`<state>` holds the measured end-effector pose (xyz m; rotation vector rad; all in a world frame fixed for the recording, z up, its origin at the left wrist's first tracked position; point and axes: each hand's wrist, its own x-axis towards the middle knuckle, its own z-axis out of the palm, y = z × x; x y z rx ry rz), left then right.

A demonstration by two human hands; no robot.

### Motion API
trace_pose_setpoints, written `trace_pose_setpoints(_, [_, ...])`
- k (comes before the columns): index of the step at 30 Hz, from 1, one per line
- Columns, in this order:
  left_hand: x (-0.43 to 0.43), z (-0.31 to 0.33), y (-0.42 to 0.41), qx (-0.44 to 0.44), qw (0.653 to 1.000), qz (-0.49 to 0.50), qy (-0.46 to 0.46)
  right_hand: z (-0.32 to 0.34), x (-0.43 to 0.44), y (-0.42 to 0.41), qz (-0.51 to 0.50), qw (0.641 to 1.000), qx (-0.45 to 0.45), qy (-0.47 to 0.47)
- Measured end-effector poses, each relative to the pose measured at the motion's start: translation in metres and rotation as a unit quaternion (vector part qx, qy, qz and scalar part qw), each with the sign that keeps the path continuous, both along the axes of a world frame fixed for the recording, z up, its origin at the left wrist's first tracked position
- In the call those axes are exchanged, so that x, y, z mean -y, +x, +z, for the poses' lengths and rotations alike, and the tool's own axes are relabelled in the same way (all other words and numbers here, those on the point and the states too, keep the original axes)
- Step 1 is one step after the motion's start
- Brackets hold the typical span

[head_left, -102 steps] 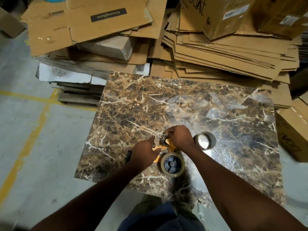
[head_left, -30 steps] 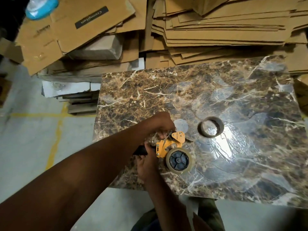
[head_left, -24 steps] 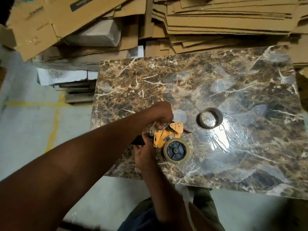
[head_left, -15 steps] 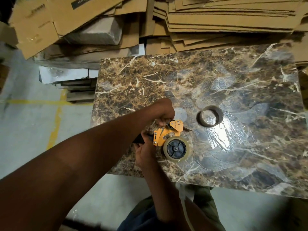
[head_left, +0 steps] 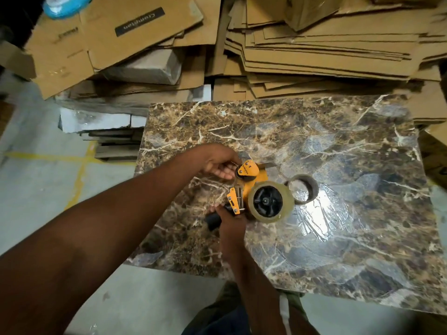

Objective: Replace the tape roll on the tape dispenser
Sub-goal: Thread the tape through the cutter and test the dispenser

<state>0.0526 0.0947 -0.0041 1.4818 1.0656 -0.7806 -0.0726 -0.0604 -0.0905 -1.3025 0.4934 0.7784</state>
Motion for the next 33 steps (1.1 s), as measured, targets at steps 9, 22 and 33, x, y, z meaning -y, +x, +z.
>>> trace_pose_setpoints(9, [-0.043,0.019,0.005,0.052,0.999,0.015,-0.006,0.016,0.029,0.045,0.107,0.965,0.207,-0.123])
trace_pose_setpoints(22, [-0.066,-0.039,-0.008,0.137,0.984,-0.013,0.111,0.009,0.043,0.088,0.272,0.832,0.373,-0.308])
trace_pose_setpoints(33, [-0.106,-0.089,-0.011,0.231,0.939,-0.063,0.247,-0.008,0.030,0.074,0.324,0.819,0.319,-0.349])
